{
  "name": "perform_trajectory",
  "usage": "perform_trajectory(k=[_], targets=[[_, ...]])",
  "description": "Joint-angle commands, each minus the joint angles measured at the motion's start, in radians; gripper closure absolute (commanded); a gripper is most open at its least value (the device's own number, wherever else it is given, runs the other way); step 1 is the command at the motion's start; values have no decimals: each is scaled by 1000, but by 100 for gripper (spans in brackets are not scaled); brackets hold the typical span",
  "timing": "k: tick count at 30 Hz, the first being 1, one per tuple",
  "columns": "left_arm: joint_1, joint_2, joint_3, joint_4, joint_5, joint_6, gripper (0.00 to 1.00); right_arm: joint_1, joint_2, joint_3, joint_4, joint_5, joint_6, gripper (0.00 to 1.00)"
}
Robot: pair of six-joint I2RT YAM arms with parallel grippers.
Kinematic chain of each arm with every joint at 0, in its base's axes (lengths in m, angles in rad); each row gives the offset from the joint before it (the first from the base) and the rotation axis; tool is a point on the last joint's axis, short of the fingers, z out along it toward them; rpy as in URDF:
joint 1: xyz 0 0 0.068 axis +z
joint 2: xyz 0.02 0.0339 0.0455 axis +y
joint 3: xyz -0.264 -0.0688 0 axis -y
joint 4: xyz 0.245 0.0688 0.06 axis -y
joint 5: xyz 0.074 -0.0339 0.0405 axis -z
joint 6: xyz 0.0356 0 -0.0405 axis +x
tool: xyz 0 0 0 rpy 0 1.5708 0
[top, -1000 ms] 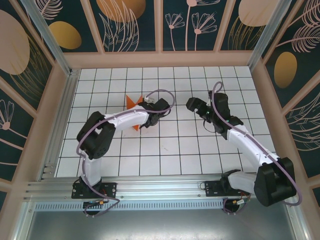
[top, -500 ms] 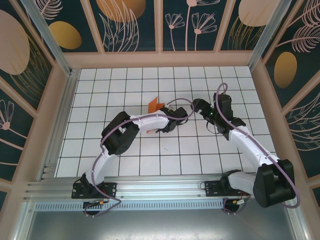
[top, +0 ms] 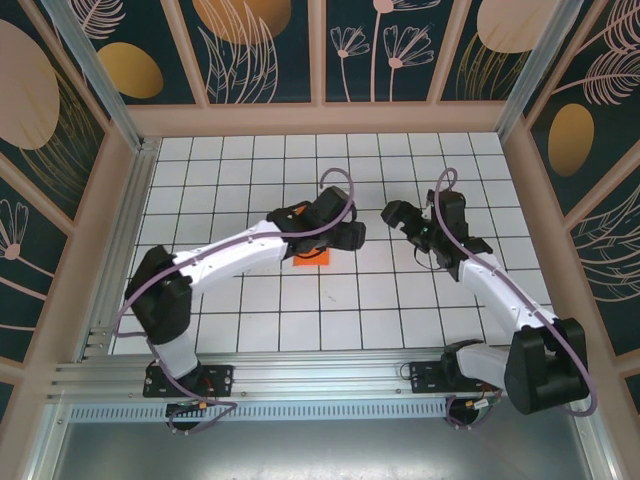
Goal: Fold a paper plane with a square sheet of paper (pick it up from the middle)
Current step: Turn over the paper at the center of the table, then move the paper to the center of the table.
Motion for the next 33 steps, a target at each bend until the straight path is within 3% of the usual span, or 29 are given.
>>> perform_trajectory(k=[1,5,10,15,23,33], targets=[[86,-111,-139,110,71,-110,20,32,67,-15,54,-164,9,9],[179,-250,-319,200,42,-191,7,153,186,2,94,-207,33,11],[259,-335,-477,311,121,-247,6,268,316,41,146,-207,91,18],[277,-265,-497,413,239,-249,21,290,375,75,150,-171,118,23],[308,-3,-362,425,243,-200,46,313,415,94,150,-175,128,27],[313,165,-314,407,191,-208,55,319,443,109,149,-195,120,28]])
